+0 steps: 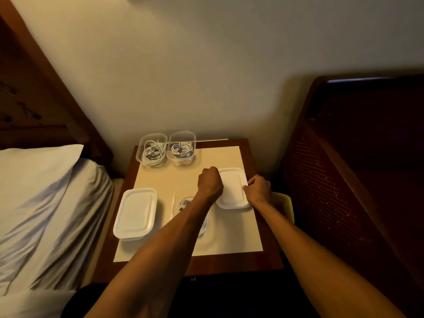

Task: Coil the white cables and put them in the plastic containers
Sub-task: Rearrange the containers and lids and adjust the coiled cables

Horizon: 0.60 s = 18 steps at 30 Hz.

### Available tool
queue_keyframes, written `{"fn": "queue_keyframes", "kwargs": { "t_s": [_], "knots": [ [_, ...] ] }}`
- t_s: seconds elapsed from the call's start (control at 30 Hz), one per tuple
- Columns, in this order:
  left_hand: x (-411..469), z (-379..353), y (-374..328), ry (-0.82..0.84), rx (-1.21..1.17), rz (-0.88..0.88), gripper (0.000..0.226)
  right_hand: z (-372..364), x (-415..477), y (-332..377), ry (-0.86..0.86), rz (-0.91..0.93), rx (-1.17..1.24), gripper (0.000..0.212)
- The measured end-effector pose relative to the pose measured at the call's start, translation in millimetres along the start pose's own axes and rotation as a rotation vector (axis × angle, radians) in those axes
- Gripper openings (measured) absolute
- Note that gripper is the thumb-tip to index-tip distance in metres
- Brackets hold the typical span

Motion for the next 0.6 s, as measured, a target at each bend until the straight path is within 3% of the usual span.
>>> {"fn": "queue_keyframes", "kwargs": {
  "t_s": [0.23, 0.4, 0.6],
  "knots": [
    [6, 4, -1, 0.016, -0.066, 0.06, 0.039, 6, 0, 5, -0.007, 0.016, -0.014, 0.02],
    [3, 38, 0, -0.076, -0.204, 0.035, 0.032, 26, -9, 22, -0.019, 0.063, 0.094, 0.014],
    [-43, 78, 51, -0.164, -0.251, 0.052, 0.034, 9, -54, 58, 0.134, 0.225, 0.115, 0.019]
  ]
}}
Point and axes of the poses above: each hand's wrist, its own x-axis towards the middle knuckle, its own z-axis out of the back of the hand, y = z × x, the point moved 10 cm from there along x, towards the middle knuckle, and after that the axes turned 6 degrees about -z, right-handed, at the moved point
